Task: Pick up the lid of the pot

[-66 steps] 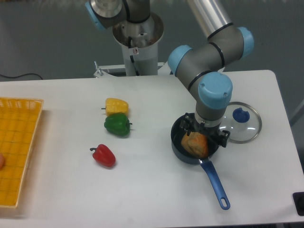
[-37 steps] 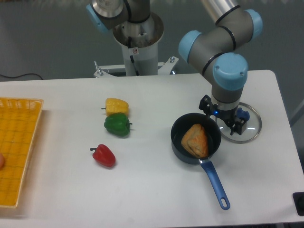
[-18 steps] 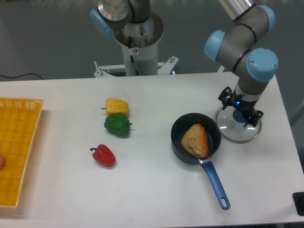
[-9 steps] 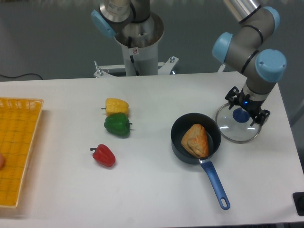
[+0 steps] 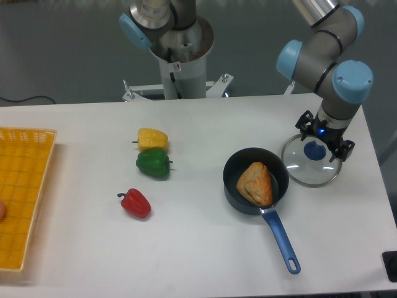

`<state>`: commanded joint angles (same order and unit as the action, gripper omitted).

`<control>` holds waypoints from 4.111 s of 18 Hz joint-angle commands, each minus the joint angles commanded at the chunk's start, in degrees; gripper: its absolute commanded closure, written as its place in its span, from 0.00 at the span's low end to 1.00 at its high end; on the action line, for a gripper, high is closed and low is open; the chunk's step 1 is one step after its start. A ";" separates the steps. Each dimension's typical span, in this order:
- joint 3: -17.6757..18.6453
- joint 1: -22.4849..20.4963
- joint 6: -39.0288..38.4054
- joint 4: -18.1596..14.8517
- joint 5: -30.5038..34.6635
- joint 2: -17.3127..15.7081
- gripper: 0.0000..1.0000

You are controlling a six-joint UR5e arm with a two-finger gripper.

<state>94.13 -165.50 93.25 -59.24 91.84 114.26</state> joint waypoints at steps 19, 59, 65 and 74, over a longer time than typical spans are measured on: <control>2.11 -1.41 4.13 0.09 0.09 1.84 0.00; 1.76 -1.67 3.69 -0.44 0.70 3.43 0.33; 1.23 -1.58 3.69 -0.53 0.70 3.60 0.38; 0.53 -1.32 3.78 -0.70 0.70 3.34 0.40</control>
<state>94.66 -166.82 97.03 -59.94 92.55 117.60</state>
